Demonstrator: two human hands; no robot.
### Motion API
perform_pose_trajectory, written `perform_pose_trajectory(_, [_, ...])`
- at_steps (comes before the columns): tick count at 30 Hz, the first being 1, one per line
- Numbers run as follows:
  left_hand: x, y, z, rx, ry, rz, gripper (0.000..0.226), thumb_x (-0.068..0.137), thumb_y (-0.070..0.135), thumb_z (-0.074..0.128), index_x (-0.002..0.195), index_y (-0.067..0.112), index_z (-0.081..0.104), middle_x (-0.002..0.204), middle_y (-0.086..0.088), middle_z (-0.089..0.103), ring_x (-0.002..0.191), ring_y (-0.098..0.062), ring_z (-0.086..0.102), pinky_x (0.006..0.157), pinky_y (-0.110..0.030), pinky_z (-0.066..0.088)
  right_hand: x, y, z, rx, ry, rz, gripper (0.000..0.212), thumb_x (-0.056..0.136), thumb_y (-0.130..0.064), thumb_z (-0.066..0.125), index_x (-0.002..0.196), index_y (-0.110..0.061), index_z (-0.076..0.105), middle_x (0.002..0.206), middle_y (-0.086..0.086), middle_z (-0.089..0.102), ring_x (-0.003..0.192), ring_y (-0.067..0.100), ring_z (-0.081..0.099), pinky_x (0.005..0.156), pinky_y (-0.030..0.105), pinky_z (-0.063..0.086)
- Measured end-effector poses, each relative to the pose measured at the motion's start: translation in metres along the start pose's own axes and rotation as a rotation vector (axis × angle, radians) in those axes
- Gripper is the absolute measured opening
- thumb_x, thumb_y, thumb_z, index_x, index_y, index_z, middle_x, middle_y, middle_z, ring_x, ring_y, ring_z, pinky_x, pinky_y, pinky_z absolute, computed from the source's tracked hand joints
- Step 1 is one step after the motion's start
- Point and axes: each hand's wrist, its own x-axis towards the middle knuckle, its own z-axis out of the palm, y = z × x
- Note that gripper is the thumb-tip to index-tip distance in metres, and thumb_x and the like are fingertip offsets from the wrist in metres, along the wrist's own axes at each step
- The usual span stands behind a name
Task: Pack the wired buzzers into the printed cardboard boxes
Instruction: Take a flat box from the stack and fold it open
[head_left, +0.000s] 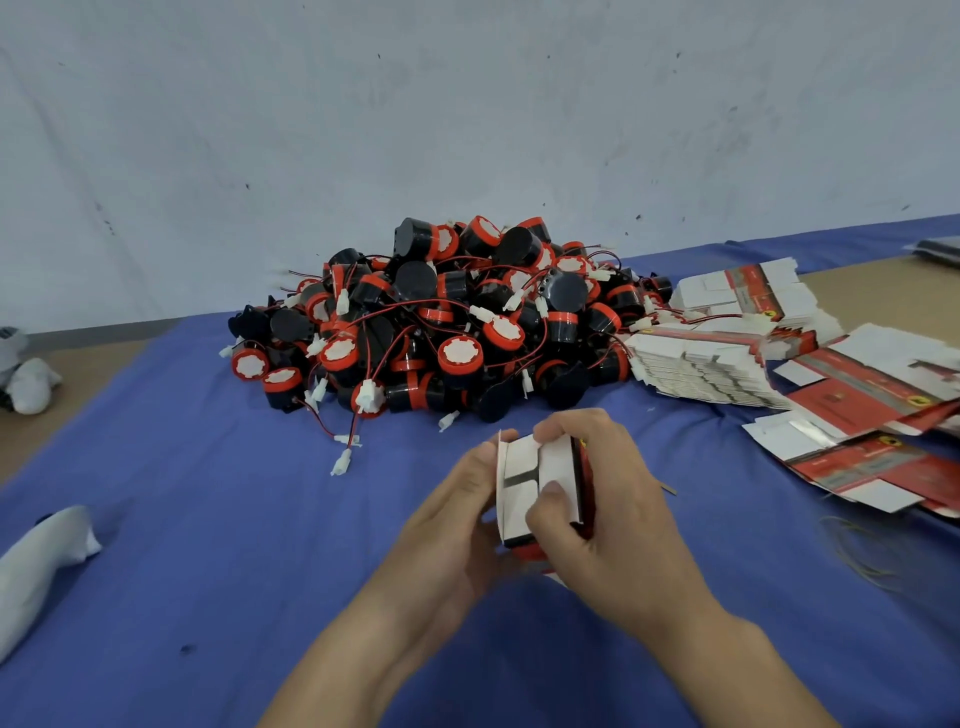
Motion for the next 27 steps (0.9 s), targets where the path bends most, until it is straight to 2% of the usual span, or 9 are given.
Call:
perform_pose_trajectory(3, [0.002, 0.0, -0.002, 0.026, 0.009, -0.002, 0.043, 0.096, 0.041, 0.055, 0.131, 0.016, 0.06, 0.121, -0.016, 0.07, 0.101, -0.026, 0.071, 0.075, -0.036, 0.059, -0.001, 0.003, 0.001, -0.057, -0.022, -0.048, 0.032, 0.088, -0.045, 0.048, 0.12, -0.041, 0.042, 0.116, -0.036, 0.045, 0.115, 0.001, 0.048, 0.089, 0.013, 0.041])
perform_pose_trajectory(6, [0.0, -0.005, -0.004, 0.12, 0.037, 0.004, 0.05, 0.082, 0.043, 0.067, 0.126, 0.022, 0.056, 0.105, -0.012, 0.075, 0.09, -0.024, 0.074, 0.067, -0.031, 0.059, -0.004, 0.005, 0.002, -0.109, -0.098, -0.112, 0.046, 0.097, -0.066, 0.038, 0.134, -0.038, 0.037, 0.123, -0.029, 0.044, 0.122, -0.003, 0.042, 0.099, 0.009, 0.034])
perform_pose_trajectory(10, [0.001, -0.008, -0.006, 0.17, 0.051, 0.015, 0.037, 0.091, 0.039, 0.071, 0.123, 0.028, 0.055, 0.105, -0.013, 0.075, 0.09, -0.026, 0.074, 0.072, -0.03, 0.058, -0.004, 0.006, 0.001, -0.153, -0.092, -0.168, 0.058, 0.097, -0.069, 0.035, 0.143, -0.034, 0.033, 0.133, -0.019, 0.04, 0.12, 0.002, 0.045, 0.1, 0.005, 0.03])
perform_pose_trajectory(14, [0.001, -0.01, -0.006, 0.22, 0.04, -0.012, 0.043, 0.089, 0.034, 0.072, 0.128, 0.029, 0.052, 0.097, -0.014, 0.072, 0.086, -0.026, 0.069, 0.078, -0.034, 0.057, -0.007, 0.006, 0.006, -0.234, -0.134, -0.251, 0.056, 0.098, -0.066, 0.038, 0.141, -0.03, 0.036, 0.137, -0.009, 0.04, 0.122, 0.017, 0.053, 0.1, 0.029, 0.048])
perform_pose_trajectory(17, [0.001, -0.006, -0.006, 0.116, 0.021, -0.042, 0.044, 0.094, 0.026, 0.07, 0.134, 0.022, 0.052, 0.111, -0.016, 0.072, 0.098, -0.03, 0.07, 0.084, -0.039, 0.058, -0.006, 0.005, 0.004, -0.218, -0.114, -0.247, 0.054, 0.099, -0.064, 0.037, 0.14, -0.029, 0.038, 0.137, -0.009, 0.04, 0.124, 0.017, 0.051, 0.103, 0.027, 0.044])
perform_pose_trajectory(19, [-0.001, -0.002, -0.007, -0.009, -0.01, -0.052, 0.041, 0.095, 0.027, 0.062, 0.135, 0.019, 0.056, 0.122, -0.014, 0.07, 0.105, -0.028, 0.07, 0.081, -0.036, 0.059, -0.004, 0.004, 0.001, -0.171, -0.073, -0.231, 0.053, 0.1, -0.063, 0.036, 0.141, -0.029, 0.039, 0.138, -0.009, 0.039, 0.124, 0.014, 0.05, 0.103, 0.02, 0.04])
perform_pose_trajectory(21, [-0.002, 0.001, -0.007, -0.085, -0.029, -0.048, 0.039, 0.095, 0.028, 0.057, 0.133, 0.018, 0.06, 0.125, -0.013, 0.069, 0.105, -0.026, 0.07, 0.078, -0.036, 0.06, -0.004, 0.004, -0.001, -0.129, -0.061, -0.204, 0.054, 0.101, -0.064, 0.033, 0.141, -0.029, 0.039, 0.142, -0.008, 0.037, 0.129, 0.013, 0.047, 0.102, 0.023, 0.041])
perform_pose_trajectory(24, [-0.002, 0.002, -0.009, -0.092, -0.008, -0.016, 0.041, 0.096, 0.027, 0.055, 0.134, 0.013, 0.06, 0.127, -0.016, 0.067, 0.106, -0.028, 0.069, 0.079, -0.038, 0.06, -0.005, 0.005, -0.002, -0.12, -0.093, -0.157, 0.057, 0.1, -0.065, 0.031, 0.146, -0.031, 0.038, 0.153, -0.008, 0.031, 0.138, 0.009, 0.04, 0.103, 0.03, 0.045])
perform_pose_trajectory(27, [-0.001, 0.008, -0.011, -0.04, 0.029, 0.061, 0.052, 0.094, 0.034, 0.054, 0.14, 0.008, 0.054, 0.133, -0.018, 0.064, 0.115, -0.031, 0.064, 0.09, -0.042, 0.056, -0.004, 0.008, -0.003, -0.159, -0.156, -0.125, 0.056, 0.1, -0.059, 0.034, 0.152, -0.037, 0.03, 0.162, -0.018, 0.017, 0.144, 0.003, 0.032, 0.099, 0.028, 0.049])
